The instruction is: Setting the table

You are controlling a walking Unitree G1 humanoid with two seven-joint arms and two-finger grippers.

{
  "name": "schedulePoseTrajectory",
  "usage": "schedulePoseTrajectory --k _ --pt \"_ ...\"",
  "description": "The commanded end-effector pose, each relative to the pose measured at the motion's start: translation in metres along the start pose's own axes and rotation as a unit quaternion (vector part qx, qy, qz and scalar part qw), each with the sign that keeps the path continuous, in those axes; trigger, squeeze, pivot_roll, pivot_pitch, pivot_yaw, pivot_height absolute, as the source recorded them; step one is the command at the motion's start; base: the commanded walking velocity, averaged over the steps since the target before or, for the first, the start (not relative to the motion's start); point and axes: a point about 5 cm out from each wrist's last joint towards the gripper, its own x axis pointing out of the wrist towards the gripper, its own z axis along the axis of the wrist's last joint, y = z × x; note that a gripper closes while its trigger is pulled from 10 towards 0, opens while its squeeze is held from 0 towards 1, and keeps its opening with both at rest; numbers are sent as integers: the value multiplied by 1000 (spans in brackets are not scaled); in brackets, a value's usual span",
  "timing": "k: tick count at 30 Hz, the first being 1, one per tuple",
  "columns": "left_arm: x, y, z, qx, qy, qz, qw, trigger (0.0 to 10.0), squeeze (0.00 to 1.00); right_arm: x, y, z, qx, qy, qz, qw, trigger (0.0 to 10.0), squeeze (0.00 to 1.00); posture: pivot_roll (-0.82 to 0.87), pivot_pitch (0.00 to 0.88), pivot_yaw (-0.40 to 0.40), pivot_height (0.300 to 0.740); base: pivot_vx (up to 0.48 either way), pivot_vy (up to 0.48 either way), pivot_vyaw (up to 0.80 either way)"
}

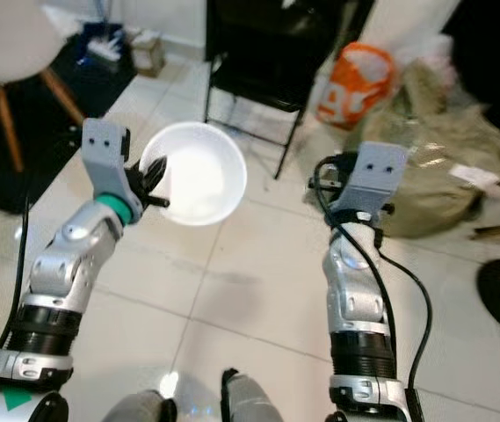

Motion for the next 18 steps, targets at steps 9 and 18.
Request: schedulePoseTrajectory --k 9,18 --pt "1 4 -1 -2 -10 15 1000 10000 0 -2 -6 -5 -7 7 -9 1000 10000 0 89 65 50 740 373 0 -176" --pt "1 3 -1 -3 -10 16 1000 10000 0 -2 -7 -5 -7 8 -10 1000 10000 0 88 70 48 740 480 0 0"
